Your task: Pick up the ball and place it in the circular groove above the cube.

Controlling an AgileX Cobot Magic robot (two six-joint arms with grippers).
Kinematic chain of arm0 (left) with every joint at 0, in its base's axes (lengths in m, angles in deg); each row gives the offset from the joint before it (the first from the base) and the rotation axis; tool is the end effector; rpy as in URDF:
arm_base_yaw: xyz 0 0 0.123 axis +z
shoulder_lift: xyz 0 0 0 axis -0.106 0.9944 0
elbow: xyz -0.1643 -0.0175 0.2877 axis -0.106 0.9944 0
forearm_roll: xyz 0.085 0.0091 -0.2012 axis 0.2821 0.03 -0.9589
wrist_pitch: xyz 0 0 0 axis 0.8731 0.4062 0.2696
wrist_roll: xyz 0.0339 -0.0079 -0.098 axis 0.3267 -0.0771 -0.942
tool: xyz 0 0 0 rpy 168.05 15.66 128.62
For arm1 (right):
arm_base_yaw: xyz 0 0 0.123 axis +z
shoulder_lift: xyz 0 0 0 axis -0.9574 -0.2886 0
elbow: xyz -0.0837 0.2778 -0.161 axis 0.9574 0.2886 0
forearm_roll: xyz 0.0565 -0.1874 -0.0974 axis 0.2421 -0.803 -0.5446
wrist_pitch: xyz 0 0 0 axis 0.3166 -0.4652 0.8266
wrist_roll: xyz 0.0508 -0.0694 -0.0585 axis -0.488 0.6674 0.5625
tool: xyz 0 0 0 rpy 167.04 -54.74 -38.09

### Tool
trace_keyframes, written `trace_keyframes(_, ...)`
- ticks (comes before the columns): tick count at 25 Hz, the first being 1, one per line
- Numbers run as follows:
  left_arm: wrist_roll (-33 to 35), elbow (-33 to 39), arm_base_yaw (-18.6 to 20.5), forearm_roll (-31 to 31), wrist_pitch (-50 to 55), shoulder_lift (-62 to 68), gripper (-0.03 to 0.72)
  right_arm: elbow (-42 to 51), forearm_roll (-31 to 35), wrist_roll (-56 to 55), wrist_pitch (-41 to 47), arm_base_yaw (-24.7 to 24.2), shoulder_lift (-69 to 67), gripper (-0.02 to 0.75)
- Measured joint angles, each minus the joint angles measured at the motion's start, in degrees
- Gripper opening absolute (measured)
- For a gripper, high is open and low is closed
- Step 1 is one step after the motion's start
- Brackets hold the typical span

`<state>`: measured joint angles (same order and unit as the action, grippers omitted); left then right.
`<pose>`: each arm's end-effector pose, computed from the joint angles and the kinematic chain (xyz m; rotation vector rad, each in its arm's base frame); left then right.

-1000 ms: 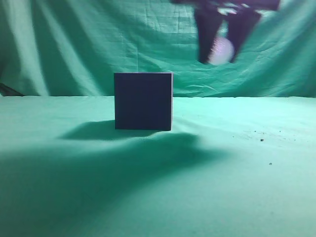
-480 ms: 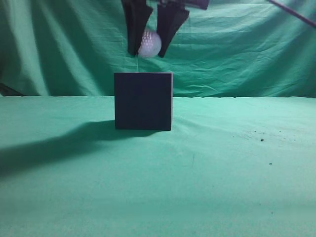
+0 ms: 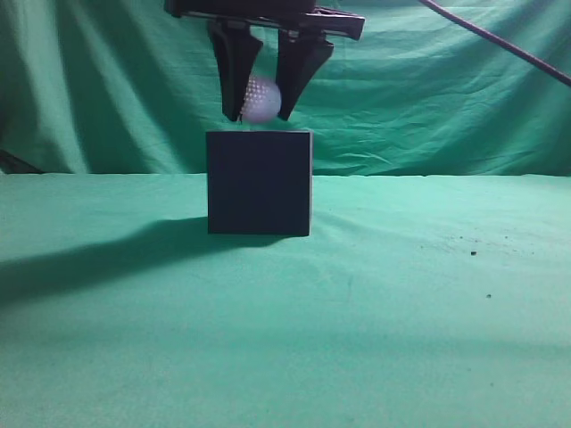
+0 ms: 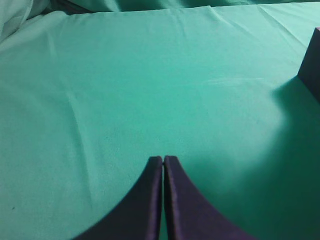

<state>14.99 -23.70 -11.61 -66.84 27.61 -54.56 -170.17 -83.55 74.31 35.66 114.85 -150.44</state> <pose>-0.0156 0.0048 0.1690 0.1113 1.8479 -0.0055 0.3274 0.2847 0.2863 -0.8732 2.5733 0.1747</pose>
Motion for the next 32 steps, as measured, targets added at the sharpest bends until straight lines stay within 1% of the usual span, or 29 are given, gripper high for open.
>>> trace_keyframes(1, 0.00, 0.00, 0.00, 0.00, 0.00, 0.00, 0.000, 0.00, -0.25, 0.00, 0.03, 0.00, 0.00, 0.307)
trace_keyframes(3, 0.00, 0.00, 0.00, 0.00, 0.00, 0.00, 0.000, 0.00, -1.44, 0.00, 0.03, 0.00, 0.00, 0.427)
trace_keyframes(7, 0.00, 0.00, 0.00, 0.00, 0.00, 0.00, 0.000, 0.00, -2.06, 0.00, 0.14, 0.00, 0.00, 0.554)
trace_keyframes(11, 0.00, 0.00, 0.00, 0.00, 0.00, 0.00, 0.000, 0.00, -2.10, -0.12, 0.14, 0.00, 0.00, 0.545)
trace_keyframes(13, 0.00, 0.00, 0.00, 0.00, 0.00, 0.00, 0.000, -1.12, -2.10, -0.82, 1.84, 0.00, 0.00, 0.545)
trace_keyframes(16, 0.00, 0.00, 0.00, 0.00, 0.00, 0.00, 0.000, -4.93, -2.10, -1.85, 7.68, 0.00, 0.00, 0.375)
trace_keyframes(18, 0.00, 0.00, 0.00, 0.00, 0.00, 0.00, 0.000, -6.86, -2.10, -2.08, 11.54, 0.00, 0.46, 0.228)
trace_keyframes(19, 0.00, 0.00, 0.00, 0.00, 0.00, 0.00, 0.000, -7.33, -2.10, -2.08, 13.19, 0.00, 0.99, 0.130)
trace_keyframes(22, 0.00, 0.00, 0.00, 0.00, 0.00, 0.00, 0.000, -7.53, -2.10, -2.20, 17.05, 0.00, 4.04, 0.000)
trace_keyframes(25, 0.00, 0.00, 0.00, 0.00, 0.00, 0.00, 0.000, -7.53, -2.10, -2.32, 19.09, 0.00, 7.96, 0.000)
trace_keyframes(28, 0.00, 0.00, 0.00, 0.00, 0.00, 0.00, 0.000, -7.02, -2.10, -3.68, 19.34, 0.00, 12.66, 0.000)
trace_keyframes(32, 0.00, 0.00, 0.00, 0.00, 0.00, 0.00, 0.000, -1.43, -1.78, -6.80, 19.60, 0.25, 21.46, 0.000)
